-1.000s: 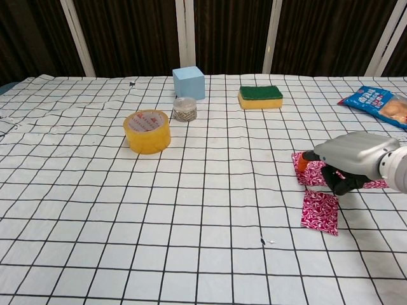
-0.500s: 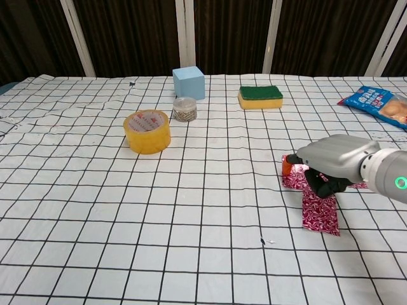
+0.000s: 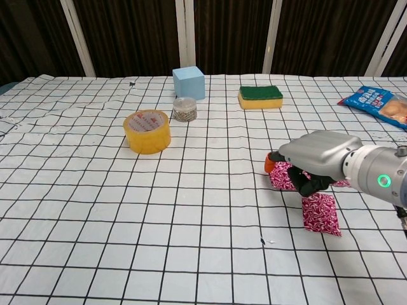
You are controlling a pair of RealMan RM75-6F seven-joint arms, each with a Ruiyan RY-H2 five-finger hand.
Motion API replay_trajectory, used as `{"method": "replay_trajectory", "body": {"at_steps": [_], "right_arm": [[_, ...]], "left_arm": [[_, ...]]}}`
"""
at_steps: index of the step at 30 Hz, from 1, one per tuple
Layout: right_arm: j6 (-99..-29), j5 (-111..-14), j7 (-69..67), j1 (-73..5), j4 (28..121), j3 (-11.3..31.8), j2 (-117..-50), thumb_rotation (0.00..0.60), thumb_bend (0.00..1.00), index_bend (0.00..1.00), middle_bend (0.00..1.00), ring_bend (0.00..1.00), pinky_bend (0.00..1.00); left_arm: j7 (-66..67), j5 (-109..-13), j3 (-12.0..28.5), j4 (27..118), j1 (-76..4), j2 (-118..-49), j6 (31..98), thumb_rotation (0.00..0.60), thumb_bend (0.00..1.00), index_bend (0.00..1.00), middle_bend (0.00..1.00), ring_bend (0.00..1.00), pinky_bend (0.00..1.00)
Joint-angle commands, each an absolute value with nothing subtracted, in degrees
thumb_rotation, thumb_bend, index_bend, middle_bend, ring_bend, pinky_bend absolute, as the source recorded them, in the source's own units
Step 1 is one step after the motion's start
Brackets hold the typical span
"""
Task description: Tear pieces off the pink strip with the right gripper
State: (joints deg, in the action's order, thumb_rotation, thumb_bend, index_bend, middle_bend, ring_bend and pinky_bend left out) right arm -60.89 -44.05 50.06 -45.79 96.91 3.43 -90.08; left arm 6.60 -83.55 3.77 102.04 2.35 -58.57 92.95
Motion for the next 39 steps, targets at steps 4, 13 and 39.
{"method": "replay_trajectory", "body": {"at_steps": [4, 13, 39], "right_arm": [[-61.58, -43.71, 50.72, -46.5, 97.88, 3.72, -90.38, 0.6, 0.9, 0.23, 0.82, 0.76, 0.62], [-71.64, -54.82, 42.69, -41.07, 111.78, 5.03, -79.43, 0.6, 0.9, 0.11, 0.51, 0.56, 0.49], [-95.49, -88.1, 18.17, -11.85, 105.08, -11.06, -66.61, 0.6, 0.48, 0.0, 0.03, 0.06, 0.07]], "left_arm": [[6.36, -83.47, 3.84, 101.9, 2.39, -58.51, 93.03, 0.6, 0.36, 0.16, 0.0, 0.0, 0.1], [4.67, -83.35, 4.2, 101.12, 2.41, -58.41, 93.28, 0.6, 0.36, 0.16, 0.0, 0.0, 0.1], [-1.08, -84.11, 3.16, 100.42, 3.47, -56.45, 93.48, 0.6, 0.32, 0.16, 0.0, 0.0, 0.1]]}}
